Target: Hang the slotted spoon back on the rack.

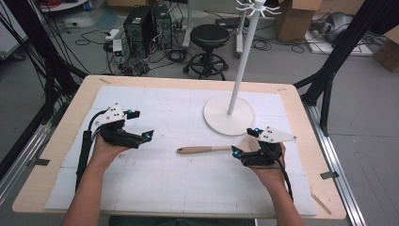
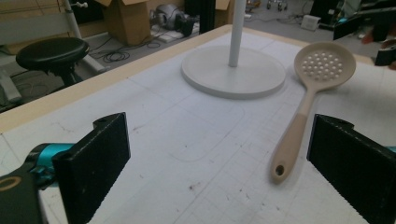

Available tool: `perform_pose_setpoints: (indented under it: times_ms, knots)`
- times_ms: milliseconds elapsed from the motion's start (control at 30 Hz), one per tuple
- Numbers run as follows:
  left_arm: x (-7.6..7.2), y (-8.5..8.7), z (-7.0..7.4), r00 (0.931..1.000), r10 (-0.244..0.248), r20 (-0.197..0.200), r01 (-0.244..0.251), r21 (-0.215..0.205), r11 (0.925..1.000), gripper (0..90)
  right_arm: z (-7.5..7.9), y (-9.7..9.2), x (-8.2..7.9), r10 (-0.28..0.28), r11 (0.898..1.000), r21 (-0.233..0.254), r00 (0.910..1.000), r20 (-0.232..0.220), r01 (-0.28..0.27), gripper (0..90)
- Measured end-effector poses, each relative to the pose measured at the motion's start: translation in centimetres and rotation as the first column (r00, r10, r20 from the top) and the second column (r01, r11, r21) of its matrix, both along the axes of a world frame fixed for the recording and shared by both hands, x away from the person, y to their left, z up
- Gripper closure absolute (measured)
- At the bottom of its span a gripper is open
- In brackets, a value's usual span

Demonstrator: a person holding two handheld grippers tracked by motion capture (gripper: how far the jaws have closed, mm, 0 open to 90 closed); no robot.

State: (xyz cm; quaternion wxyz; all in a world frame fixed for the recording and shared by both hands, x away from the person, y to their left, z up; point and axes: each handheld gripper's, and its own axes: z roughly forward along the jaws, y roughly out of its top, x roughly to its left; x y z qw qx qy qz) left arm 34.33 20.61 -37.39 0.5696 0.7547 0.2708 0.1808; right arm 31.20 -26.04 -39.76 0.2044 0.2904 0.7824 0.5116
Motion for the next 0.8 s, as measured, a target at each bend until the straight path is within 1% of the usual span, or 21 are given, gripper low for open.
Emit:
perform_pose_setpoints:
  times_ms: [33,67,100,167,200,233,267,300,333,367,400,433,500,533,567,600,633,667,733,767,800]
  knots:
    - [-0.1,0.2,0.2,0.9999,-0.006,0.009,0.006,-0.014,0.9999,5.8,0.3,0.5,0.4,0.018,1.0,-0.011,0.9998,-0.002,-0.018,9.5]
    - [-0.1,0.2,0.2,0.9999,-0.006,0.009,0.006,-0.014,0.9999,5.6,0.3,0.5,0.4,0.018,1.0,-0.011,0.9998,-0.002,-0.018,9.5]
    - [-0.2,0.2,0.3,0.9998,-0.013,0.012,0.013,-0.019,0.9997,5.6,0.5,0.9,1.1,0.031,0.999,-0.028,0.9994,-0.013,-0.032,9.5]
    - [-0.3,0.3,0.4,0.9995,-0.022,0.021,0.022,-0.023,0.9995,5.6,0.5,1.5,1.8,0.042,0.998,-0.055,0.9985,-0.036,-0.044,9.5]
    - [-0.3,0.3,0.4,0.9995,-0.022,0.021,0.022,-0.023,0.9995,5.6,0.5,1.5,1.8,0.042,0.998,-0.055,0.9985,-0.036,-0.044,9.5]
    - [-0.2,0.3,0.4,0.9995,-0.022,0.023,0.023,-0.024,0.9994,5.6,0.4,2.2,2.5,0.075,0.993,-0.088,0.9951,-0.065,-0.08,9.6]
    - [-0.2,0.3,0.4,0.9995,-0.022,0.023,0.023,-0.022,0.9995,5.6,0.3,2.6,2.9,0.092,0.989,-0.107,0.993,-0.074,-0.099,9.6]
    - [-0.2,0.3,0.3,0.9995,-0.021,0.024,0.021,-0.019,0.9996,5.6,0.3,2.6,2.9,0.092,0.989,-0.107,0.993,-0.074,-0.099,9.6]
    - [-0.2,0.2,0.3,0.9995,-0.02,0.024,0.021,-0.016,0.9997,5.6,0.2,3.5,3.5,0.122,0.981,-0.14,0.9869,-0.106,-0.136,9.6]
    - [-0.2,0.2,0.3,0.9995,-0.021,0.025,0.022,-0.009,0.9997,5.6,0.1,4.0,3.8,0.134,0.976,-0.157,0.9843,-0.115,-0.151,9.6]
    - [-0.2,0.2,0.3,0.9995,-0.021,0.025,0.022,-0.009,0.9997,5.6,0.1,4.0,3.8,0.134,0.976,-0.157,0.9843,-0.115,-0.151,9.6]
    - [-0.3,0.1,0.2,0.9994,-0.023,0.025,0.023,0.005,0.9997,5.6,0.0,5.0,4.2,0.162,0.965,-0.183,0.977,-0.138,-0.186,9.6]
    - [-0.2,0.0,0.2,0.9995,-0.025,0.019,0.025,0.01,0.9996,5.6,-0.1,5.9,4.6,0.185,0.954,-0.21,0.97,-0.158,-0.216,9.6]
    - [-0.2,-0.2,0.0,0.9996,-0.019,0.022,0.019,0.027,0.9995,5.6,-0.2,6.3,4.7,0.2,0.947,-0.217,0.9634,-0.179,-0.237,10.2]
    - [-0.2,-0.2,0.0,0.9996,-0.019,0.022,0.019,0.027,0.9995,5.6,-0.3,6.7,4.9,0.22,0.938,-0.228,0.9559,-0.194,-0.262,15.6]
    - [-0.2,-0.2,0.0,0.9995,-0.023,0.023,0.022,0.033,0.9992,5.6,-0.4,7.1,5.0,0.234,0.926,-0.249,0.9493,-0.211,-0.283,16.4]
    - [-0.2,-0.3,0.0,0.9994,-0.023,0.024,0.023,0.03,0.9993,5.6,-0.6,7.4,5.1,0.232,0.917,-0.274,0.9468,-0.223,-0.289,16.6]
    - [-0.2,-0.3,0.0,0.9994,-0.023,0.024,0.023,0.03,0.9993,5.6,-0.8,7.7,5.3,0.238,0.909,-0.288,0.9432,-0.231,-0.301,17.0]
    - [-0.3,-0.2,0.1,0.9992,-0.021,0.033,0.02,0.03,0.9994,5.6,-1.1,8.0,5.6,0.241,0.9,-0.307,0.939,-0.245,-0.311,19.3]
    - [-0.2,-0.1,0.1,0.9992,-0.02,0.034,0.019,0.028,0.9994,5.6,-1.3,8.2,5.6,0.239,0.896,-0.312,0.9355,-0.26,-0.315,21.1]
    - [-0.2,-0.1,0.1,0.9992,-0.02,0.034,0.019,0.028,0.9994,5.6,-1.4,8.3,5.7,0.234,0.891,-0.327,0.9359,-0.263,-0.315,21.7]
